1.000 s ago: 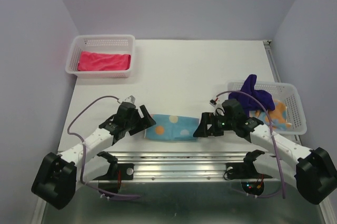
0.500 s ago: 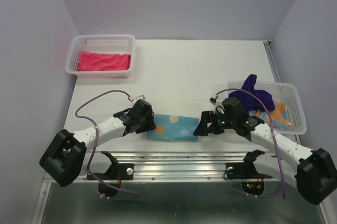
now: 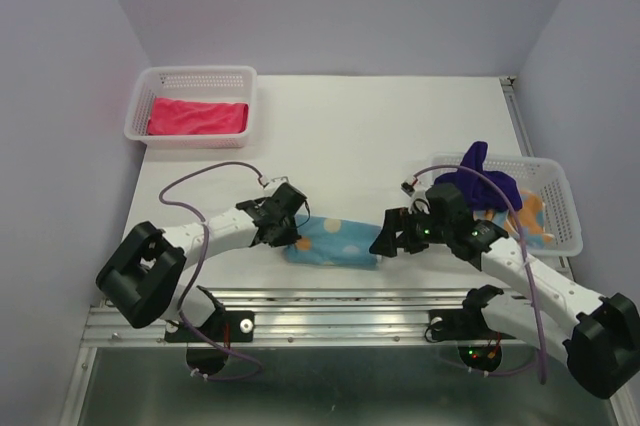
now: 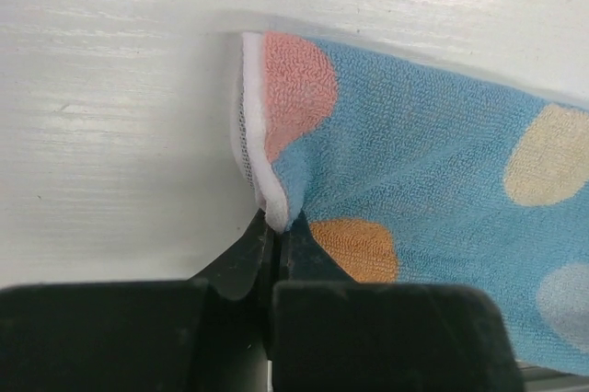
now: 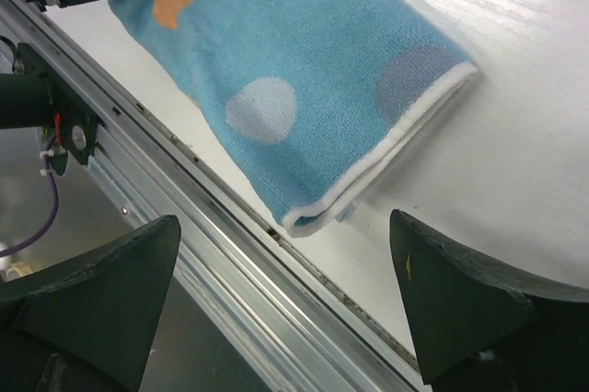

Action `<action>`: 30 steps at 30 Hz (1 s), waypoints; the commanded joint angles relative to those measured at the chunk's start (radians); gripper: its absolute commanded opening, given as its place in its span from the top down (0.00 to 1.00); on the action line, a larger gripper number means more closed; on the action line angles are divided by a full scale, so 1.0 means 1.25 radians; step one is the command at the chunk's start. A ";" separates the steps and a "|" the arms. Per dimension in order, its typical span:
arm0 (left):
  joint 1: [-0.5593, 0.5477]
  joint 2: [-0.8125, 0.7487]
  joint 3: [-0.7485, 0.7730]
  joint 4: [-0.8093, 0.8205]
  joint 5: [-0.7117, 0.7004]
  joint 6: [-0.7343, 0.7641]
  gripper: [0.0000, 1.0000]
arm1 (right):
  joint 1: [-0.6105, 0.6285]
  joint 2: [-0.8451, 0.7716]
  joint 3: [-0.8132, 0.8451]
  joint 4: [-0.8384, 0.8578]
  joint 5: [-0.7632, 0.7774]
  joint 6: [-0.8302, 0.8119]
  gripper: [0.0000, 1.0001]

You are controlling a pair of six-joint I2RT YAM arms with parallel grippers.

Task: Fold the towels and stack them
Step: Neatly place the folded towel into the bin

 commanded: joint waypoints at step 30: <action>0.276 0.486 0.966 -0.090 -0.302 0.706 1.00 | 0.004 -0.073 0.057 0.017 0.210 -0.010 0.00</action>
